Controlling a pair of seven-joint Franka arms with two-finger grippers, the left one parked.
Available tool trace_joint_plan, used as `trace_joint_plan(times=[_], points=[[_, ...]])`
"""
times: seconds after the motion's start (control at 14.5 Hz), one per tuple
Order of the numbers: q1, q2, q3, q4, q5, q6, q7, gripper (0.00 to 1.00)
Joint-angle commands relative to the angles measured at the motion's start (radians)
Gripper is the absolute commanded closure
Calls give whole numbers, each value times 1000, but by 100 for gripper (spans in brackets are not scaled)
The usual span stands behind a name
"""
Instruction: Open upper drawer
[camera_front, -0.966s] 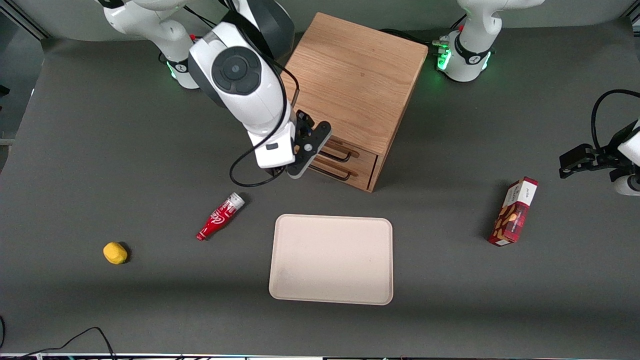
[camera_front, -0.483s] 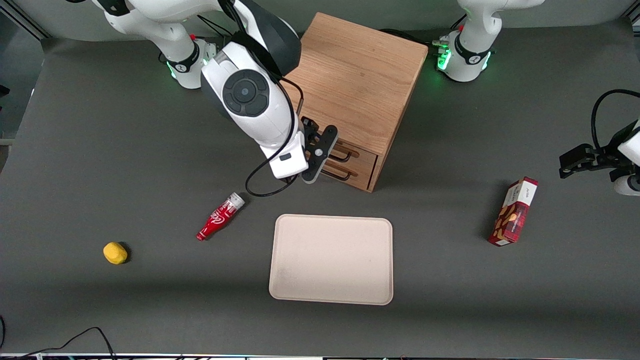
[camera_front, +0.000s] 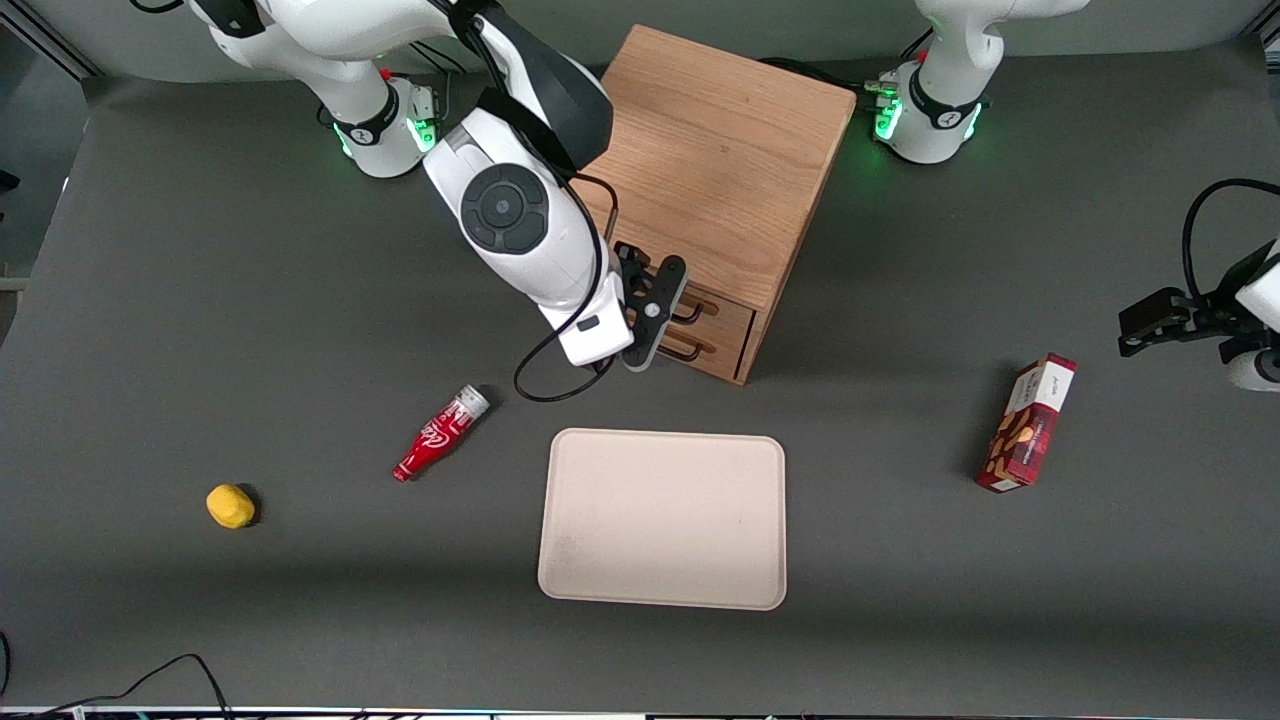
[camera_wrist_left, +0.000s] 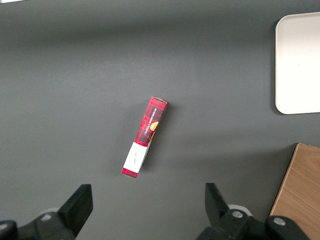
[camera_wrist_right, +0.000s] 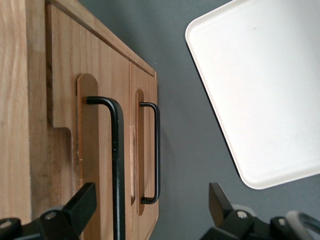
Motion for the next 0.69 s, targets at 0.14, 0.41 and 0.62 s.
trace_joint_plan(times=[0.14, 0.41, 0.62], points=[[-36, -6, 21, -71, 69, 62, -161, 0], [-39, -6, 23, -104, 75, 97, -212, 0], [-50, -3, 23, -113, 72, 114, -235, 0]])
